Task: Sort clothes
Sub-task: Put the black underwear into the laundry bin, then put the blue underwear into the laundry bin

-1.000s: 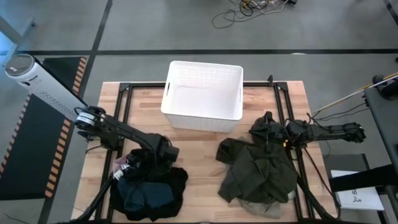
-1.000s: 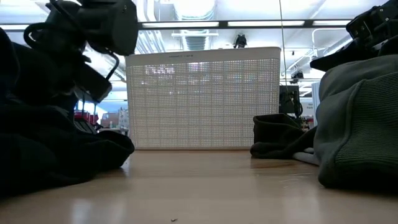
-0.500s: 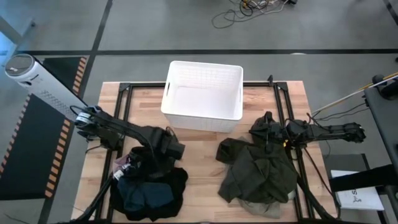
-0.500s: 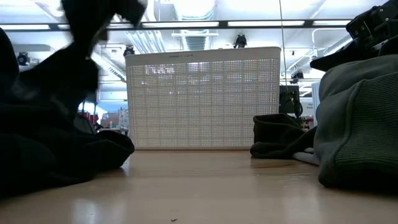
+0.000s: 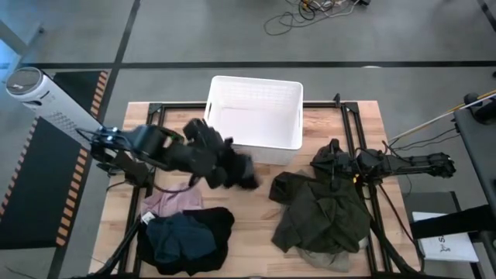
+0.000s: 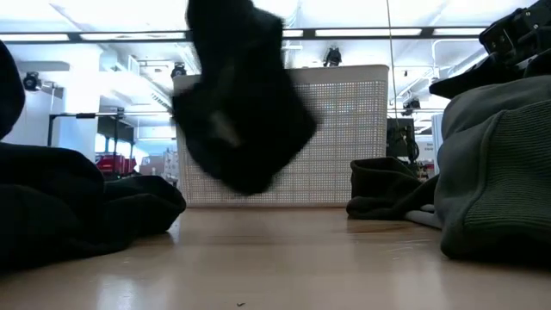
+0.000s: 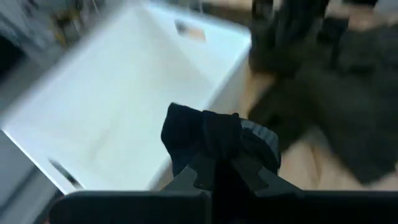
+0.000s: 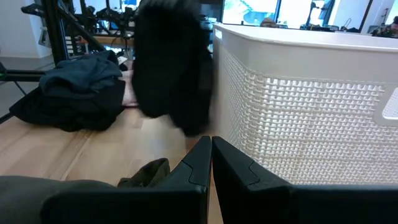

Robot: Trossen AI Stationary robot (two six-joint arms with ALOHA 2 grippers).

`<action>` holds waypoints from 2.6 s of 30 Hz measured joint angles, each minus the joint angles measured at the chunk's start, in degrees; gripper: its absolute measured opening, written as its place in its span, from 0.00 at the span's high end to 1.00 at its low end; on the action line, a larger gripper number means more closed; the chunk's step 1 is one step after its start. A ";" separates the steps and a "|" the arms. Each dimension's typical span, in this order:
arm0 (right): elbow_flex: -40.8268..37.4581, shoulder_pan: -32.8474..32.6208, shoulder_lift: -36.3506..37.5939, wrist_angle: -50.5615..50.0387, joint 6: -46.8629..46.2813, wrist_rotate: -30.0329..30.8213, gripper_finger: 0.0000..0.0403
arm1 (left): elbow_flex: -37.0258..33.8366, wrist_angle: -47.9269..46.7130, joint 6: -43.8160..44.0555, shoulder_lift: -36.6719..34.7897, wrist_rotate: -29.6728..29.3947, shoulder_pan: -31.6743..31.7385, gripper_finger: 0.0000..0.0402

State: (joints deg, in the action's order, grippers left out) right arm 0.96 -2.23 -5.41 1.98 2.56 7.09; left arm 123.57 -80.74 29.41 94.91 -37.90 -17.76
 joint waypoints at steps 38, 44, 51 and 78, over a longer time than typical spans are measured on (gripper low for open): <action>-0.01 0.01 0.00 0.00 -0.01 0.01 1.00 | 4.83 37.86 -37.15 4.00 23.99 37.65 1.00; -0.01 -0.01 0.01 0.00 -0.01 0.00 1.00 | -0.35 33.69 -37.77 6.01 23.88 37.64 0.92; -0.01 -0.01 0.02 0.00 0.01 0.00 1.00 | -3.84 27.84 -35.98 6.32 26.71 36.81 0.70; -0.01 -0.01 0.02 0.00 0.01 0.00 1.00 | -0.87 -3.83 0.77 4.92 22.41 -2.54 0.50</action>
State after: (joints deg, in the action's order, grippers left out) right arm 0.95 -2.24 -5.39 1.98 2.57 7.09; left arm 122.70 -84.57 30.19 99.83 -15.49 -20.31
